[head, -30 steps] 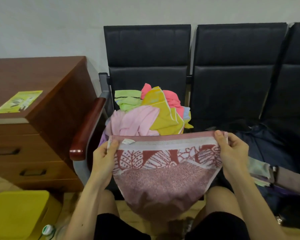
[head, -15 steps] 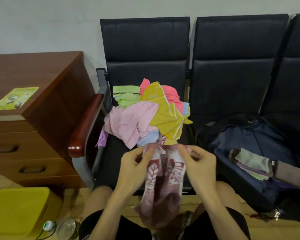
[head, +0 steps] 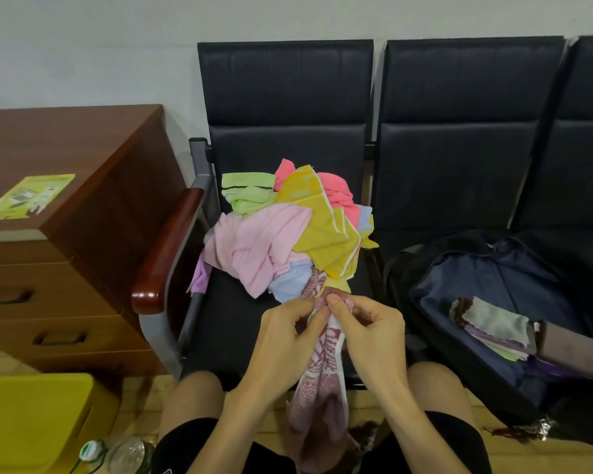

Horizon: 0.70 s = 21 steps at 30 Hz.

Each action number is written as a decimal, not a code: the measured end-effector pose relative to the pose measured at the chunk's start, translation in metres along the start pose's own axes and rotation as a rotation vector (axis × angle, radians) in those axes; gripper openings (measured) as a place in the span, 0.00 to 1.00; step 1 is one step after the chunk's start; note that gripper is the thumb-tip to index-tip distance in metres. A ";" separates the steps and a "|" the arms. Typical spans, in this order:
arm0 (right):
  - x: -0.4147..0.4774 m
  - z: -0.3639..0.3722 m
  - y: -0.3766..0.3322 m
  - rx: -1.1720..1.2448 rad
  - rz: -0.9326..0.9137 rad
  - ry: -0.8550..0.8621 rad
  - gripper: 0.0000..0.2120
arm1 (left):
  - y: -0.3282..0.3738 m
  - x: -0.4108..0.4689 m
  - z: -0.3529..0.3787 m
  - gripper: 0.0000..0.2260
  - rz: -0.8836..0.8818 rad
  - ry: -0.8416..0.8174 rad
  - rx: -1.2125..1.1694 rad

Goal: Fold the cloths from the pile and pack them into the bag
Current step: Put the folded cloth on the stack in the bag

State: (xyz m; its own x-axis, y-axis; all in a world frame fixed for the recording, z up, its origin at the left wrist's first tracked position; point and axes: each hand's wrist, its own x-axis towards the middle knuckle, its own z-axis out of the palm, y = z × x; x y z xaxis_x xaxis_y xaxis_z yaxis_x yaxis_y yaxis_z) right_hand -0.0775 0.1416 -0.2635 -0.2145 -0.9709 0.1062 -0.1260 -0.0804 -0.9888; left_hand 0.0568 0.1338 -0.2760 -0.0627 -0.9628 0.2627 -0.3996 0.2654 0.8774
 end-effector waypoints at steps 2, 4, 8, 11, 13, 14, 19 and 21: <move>-0.002 0.002 -0.002 0.015 -0.004 -0.034 0.07 | 0.003 -0.001 -0.001 0.18 0.041 -0.007 0.035; -0.006 0.003 -0.005 0.044 0.015 -0.098 0.19 | 0.004 -0.002 -0.002 0.19 0.052 -0.009 0.061; -0.012 0.001 -0.013 0.086 0.084 -0.222 0.27 | -0.001 -0.001 -0.001 0.17 0.053 0.043 0.147; -0.010 -0.008 -0.019 0.190 0.117 -0.251 0.20 | -0.006 0.001 -0.002 0.17 0.032 -0.016 0.082; -0.004 -0.016 -0.010 0.230 0.122 -0.119 0.16 | -0.006 0.002 -0.007 0.19 -0.009 -0.069 -0.032; 0.001 -0.021 -0.001 0.218 0.127 -0.031 0.12 | -0.005 0.003 -0.010 0.18 -0.037 -0.087 -0.079; 0.032 -0.047 0.047 0.097 0.254 -0.045 0.28 | 0.008 0.017 -0.031 0.09 -0.089 -0.161 -0.265; 0.040 -0.053 0.051 0.206 0.354 -0.230 0.32 | 0.014 0.021 -0.037 0.09 -0.060 -0.218 -0.294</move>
State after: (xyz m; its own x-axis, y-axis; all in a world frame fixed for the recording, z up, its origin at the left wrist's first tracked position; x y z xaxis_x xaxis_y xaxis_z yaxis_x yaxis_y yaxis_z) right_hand -0.1436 0.1105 -0.3040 0.0139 -0.9696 -0.2442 0.1161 0.2442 -0.9628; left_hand 0.0843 0.1194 -0.2435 -0.2533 -0.9567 0.1433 -0.1307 0.1806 0.9748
